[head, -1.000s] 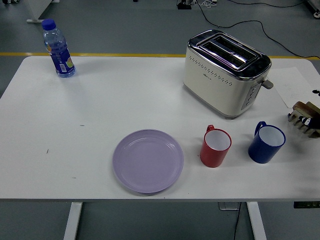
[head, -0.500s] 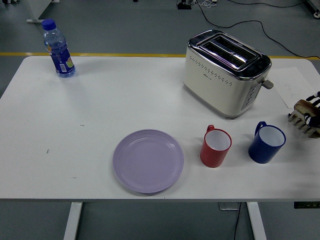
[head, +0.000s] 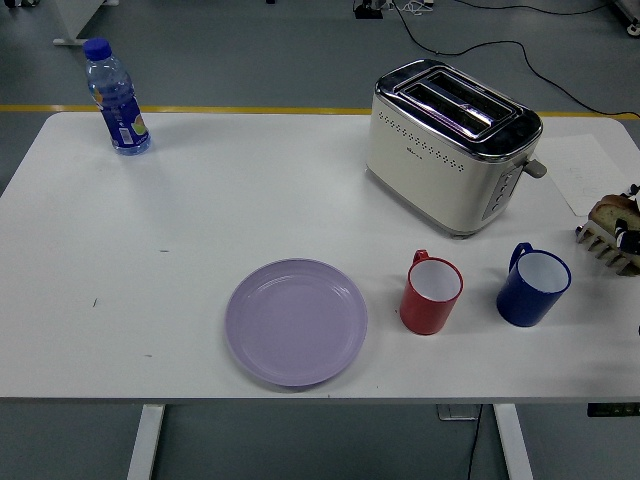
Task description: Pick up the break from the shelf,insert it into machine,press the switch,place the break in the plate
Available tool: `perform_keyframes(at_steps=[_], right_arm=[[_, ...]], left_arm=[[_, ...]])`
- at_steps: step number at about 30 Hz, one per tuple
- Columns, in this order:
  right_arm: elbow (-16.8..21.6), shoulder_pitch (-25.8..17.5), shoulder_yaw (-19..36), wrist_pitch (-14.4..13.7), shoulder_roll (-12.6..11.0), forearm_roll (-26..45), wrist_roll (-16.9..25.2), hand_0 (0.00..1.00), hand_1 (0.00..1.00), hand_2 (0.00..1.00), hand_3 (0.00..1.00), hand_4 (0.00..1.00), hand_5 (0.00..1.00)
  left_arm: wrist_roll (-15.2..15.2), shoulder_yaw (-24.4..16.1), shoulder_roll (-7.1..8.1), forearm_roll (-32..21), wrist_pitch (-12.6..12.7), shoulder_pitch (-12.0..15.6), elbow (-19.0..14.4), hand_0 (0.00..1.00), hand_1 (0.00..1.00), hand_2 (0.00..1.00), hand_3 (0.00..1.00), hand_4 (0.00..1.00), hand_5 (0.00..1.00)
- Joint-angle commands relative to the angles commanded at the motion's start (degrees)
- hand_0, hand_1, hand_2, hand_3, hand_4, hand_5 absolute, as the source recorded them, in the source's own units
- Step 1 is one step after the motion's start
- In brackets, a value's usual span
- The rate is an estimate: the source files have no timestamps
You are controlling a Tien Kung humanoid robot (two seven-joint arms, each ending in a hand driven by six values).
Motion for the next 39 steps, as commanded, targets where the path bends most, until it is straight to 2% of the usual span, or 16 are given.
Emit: perform_keyframes(at_steps=[1, 10, 15, 20, 24, 25, 27, 30, 31, 33, 39], right_arm=[[0.00, 0.03, -0.03, -0.25, -0.07, 0.32, 0.27, 0.406, 0.402, 0.459, 0.533, 0.439, 0.002], [1.62, 0.21, 0.51, -2.47, -1.30, 1.02, 1.94, 0.402, 0.395, 0.451, 0.532, 0.426, 0.002], [3.46, 0.39, 0.90, -2.80, -2.48, 0.79, 2.29, 0.399, 0.387, 0.446, 0.528, 0.403, 0.002], [6.28, 1.17, 1.18, -2.99, -4.84, 1.61, 2.17, 0.382, 0.377, 0.435, 0.526, 0.408, 0.002], [9.24, 3.01, 1.24, -2.67, -7.42, 2.53, 1.39, 0.382, 0.377, 0.435, 0.526, 0.408, 0.002], [9.96, 3.53, 1.34, -2.73, -7.97, 2.77, 1.09, 0.346, 0.354, 0.419, 0.521, 0.414, 0.002], [11.33, 4.60, 1.62, -3.10, -8.93, 3.48, 0.52, 0.346, 0.354, 0.419, 0.521, 0.414, 0.002], [12.52, 5.64, 1.99, -3.38, -9.64, 4.36, -0.04, 0.346, 0.354, 0.419, 0.521, 0.414, 0.002], [13.26, 6.49, 2.30, -3.63, -10.08, 4.79, -0.49, 0.305, 0.332, 0.407, 0.513, 0.414, 0.002], [14.17, 7.84, 2.60, -3.85, -10.66, 5.62, -1.21, 0.305, 0.332, 0.407, 0.513, 0.414, 0.002], [15.69, 12.10, 1.56, -2.79, -11.59, 8.83, -2.70, 0.286, 0.304, 0.394, 0.506, 0.405, 0.002]], left_arm=[[0.01, -0.02, -0.01, 0.04, 0.00, 0.00, 0.00, 0.686, 0.690, 0.677, 0.564, 0.285, 0.842], [-0.04, -0.03, 0.04, 0.00, 0.01, -0.05, 0.00, 0.686, 0.691, 0.677, 0.563, 0.286, 0.845], [-0.06, -0.17, 0.05, 0.15, 0.01, -0.03, 0.00, 0.686, 0.690, 0.677, 0.563, 0.286, 0.843], [-0.10, -0.21, 0.12, 0.12, 0.05, 0.00, 0.00, 0.686, 0.690, 0.677, 0.563, 0.285, 0.841], [-0.06, -0.42, 0.21, 0.32, 0.06, -0.09, 0.00, 0.686, 0.690, 0.677, 0.563, 0.285, 0.841], [-0.06, -0.41, 0.25, 0.28, 0.06, -0.13, 0.00, 0.686, 0.690, 0.677, 0.563, 0.285, 0.843], [-0.03, -0.64, 0.32, 0.47, 0.07, -0.21, 0.00, 0.686, 0.690, 0.677, 0.563, 0.285, 0.843], [-0.01, -0.78, 0.36, 0.58, 0.09, -0.26, 0.00, 0.686, 0.690, 0.677, 0.563, 0.285, 0.843], [0.00, -0.72, 0.42, 0.48, 0.09, -0.29, 0.00, 0.686, 0.690, 0.677, 0.563, 0.285, 0.842], [0.01, -0.79, 0.48, 0.49, 0.11, -0.35, 0.00, 0.686, 0.690, 0.677, 0.563, 0.285, 0.842], [0.02, -0.80, 0.61, 0.39, 0.13, -0.50, 0.00, 0.686, 0.690, 0.677, 0.564, 0.284, 0.841]])
